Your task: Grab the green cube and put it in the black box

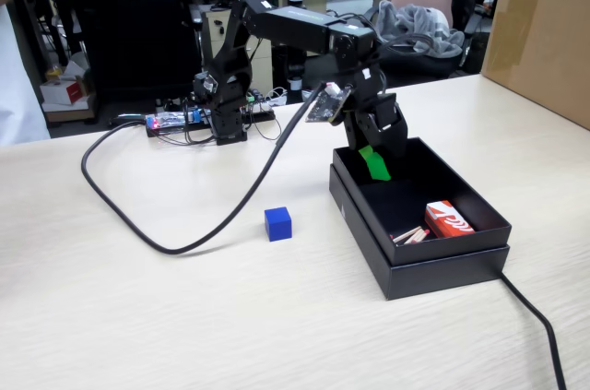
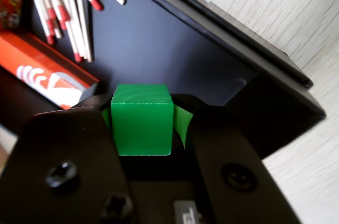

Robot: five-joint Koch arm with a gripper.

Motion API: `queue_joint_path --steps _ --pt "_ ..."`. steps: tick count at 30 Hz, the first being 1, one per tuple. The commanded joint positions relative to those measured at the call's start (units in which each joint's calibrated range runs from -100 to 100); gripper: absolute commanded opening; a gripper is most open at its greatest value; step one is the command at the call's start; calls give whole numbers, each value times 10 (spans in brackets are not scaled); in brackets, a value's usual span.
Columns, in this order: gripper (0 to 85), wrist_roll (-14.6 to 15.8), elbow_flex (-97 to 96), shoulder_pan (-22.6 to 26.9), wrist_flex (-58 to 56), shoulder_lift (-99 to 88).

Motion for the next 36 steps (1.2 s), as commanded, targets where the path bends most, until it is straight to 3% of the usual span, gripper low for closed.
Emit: queue_joint_path --steps 1,9,10,11,15,17,22,36 --pt "9 -1 35 2 -5 6" --pt "29 -1 19 2 -5 59" --pt "126 -1 11 2 -5 65" --pt "161 -1 6 3 -6 68" --pt "202 0 -4 5 -13 76" --pt "295 0 -8 6 -13 76" --pt "408 -1 -8 5 -13 37" --pt "408 -9 -18 -28 -8 -368"
